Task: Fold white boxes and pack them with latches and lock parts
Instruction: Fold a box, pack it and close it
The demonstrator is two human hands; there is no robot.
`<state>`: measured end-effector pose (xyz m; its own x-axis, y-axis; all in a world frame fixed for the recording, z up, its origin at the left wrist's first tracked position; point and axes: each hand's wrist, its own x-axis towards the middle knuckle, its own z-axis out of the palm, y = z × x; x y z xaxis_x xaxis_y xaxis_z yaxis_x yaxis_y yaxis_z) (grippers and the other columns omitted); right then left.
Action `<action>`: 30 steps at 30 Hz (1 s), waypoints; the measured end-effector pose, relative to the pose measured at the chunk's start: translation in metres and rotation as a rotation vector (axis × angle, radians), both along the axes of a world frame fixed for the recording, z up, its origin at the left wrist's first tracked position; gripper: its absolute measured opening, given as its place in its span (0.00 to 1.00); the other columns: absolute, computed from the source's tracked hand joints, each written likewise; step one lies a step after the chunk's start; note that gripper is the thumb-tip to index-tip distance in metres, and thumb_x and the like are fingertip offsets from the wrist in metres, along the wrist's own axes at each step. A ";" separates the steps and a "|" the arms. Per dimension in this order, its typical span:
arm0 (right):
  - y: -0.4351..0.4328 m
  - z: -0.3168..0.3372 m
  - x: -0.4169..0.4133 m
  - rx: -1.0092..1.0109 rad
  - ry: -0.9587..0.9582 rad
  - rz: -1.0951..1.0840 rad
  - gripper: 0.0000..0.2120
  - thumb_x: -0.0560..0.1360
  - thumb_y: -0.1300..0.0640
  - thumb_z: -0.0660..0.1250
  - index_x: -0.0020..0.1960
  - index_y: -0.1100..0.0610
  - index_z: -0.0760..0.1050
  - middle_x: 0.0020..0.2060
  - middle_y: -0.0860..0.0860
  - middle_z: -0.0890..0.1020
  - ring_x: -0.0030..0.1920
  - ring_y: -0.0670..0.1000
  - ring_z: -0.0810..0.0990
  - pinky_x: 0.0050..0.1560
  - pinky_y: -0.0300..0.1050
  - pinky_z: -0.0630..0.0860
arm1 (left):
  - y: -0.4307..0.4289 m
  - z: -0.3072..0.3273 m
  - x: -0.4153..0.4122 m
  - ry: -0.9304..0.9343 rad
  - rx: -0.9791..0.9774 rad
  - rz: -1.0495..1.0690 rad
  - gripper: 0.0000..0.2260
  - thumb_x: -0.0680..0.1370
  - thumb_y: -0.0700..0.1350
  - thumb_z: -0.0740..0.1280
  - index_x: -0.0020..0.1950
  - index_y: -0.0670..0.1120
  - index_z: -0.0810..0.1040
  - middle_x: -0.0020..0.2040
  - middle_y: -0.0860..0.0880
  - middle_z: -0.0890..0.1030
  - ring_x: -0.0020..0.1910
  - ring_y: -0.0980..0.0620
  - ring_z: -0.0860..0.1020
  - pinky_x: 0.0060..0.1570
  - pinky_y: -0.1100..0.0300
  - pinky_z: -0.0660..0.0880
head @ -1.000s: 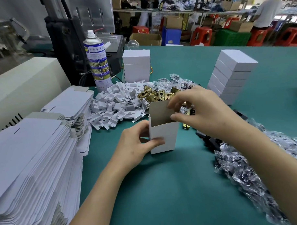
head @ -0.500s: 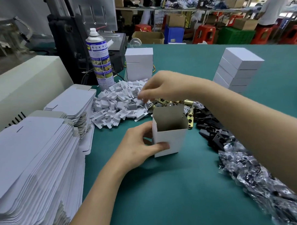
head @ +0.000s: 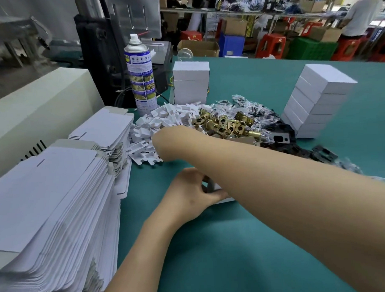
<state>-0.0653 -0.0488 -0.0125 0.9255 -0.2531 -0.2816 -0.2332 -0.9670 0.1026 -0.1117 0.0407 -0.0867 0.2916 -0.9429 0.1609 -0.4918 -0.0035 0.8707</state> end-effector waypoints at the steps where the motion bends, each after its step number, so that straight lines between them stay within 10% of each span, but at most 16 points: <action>1: -0.001 -0.001 -0.001 0.011 -0.018 -0.030 0.06 0.81 0.66 0.57 0.49 0.59 0.71 0.36 0.50 0.69 0.38 0.53 0.72 0.43 0.48 0.71 | -0.001 -0.001 0.000 0.024 0.007 0.005 0.04 0.66 0.60 0.66 0.33 0.62 0.76 0.30 0.55 0.71 0.30 0.57 0.65 0.34 0.60 0.68; 6: -0.001 0.011 -0.003 0.028 -0.144 -0.099 0.16 0.80 0.69 0.57 0.35 0.57 0.61 0.35 0.51 0.65 0.33 0.49 0.66 0.35 0.45 0.68 | -0.003 -0.007 0.004 0.022 0.066 0.021 0.26 0.66 0.63 0.67 0.48 0.42 0.80 0.46 0.46 0.85 0.46 0.42 0.83 0.53 0.44 0.82; 13: 0.008 0.015 -0.007 0.042 -0.255 -0.142 0.17 0.78 0.71 0.60 0.36 0.57 0.59 0.35 0.52 0.64 0.41 0.56 0.72 0.42 0.46 0.71 | -0.001 -0.001 0.001 -0.015 0.037 0.026 0.06 0.65 0.61 0.64 0.30 0.62 0.72 0.27 0.58 0.68 0.29 0.57 0.63 0.31 0.68 0.62; 19: 0.009 0.060 -0.023 0.014 -0.739 -0.055 0.14 0.73 0.70 0.65 0.53 0.56 0.81 0.47 0.53 0.82 0.48 0.58 0.82 0.49 0.50 0.80 | -0.002 -0.009 0.005 0.045 0.064 0.060 0.13 0.68 0.60 0.73 0.47 0.55 0.81 0.42 0.60 0.84 0.41 0.57 0.82 0.49 0.50 0.81; 30: -0.029 0.075 -0.171 0.459 -1.179 0.017 0.08 0.74 0.69 0.74 0.51 0.59 0.80 0.45 0.49 0.85 0.47 0.50 0.85 0.53 0.50 0.83 | -0.001 -0.009 0.005 0.031 0.064 0.067 0.20 0.70 0.55 0.75 0.61 0.61 0.81 0.53 0.63 0.86 0.52 0.56 0.83 0.56 0.49 0.81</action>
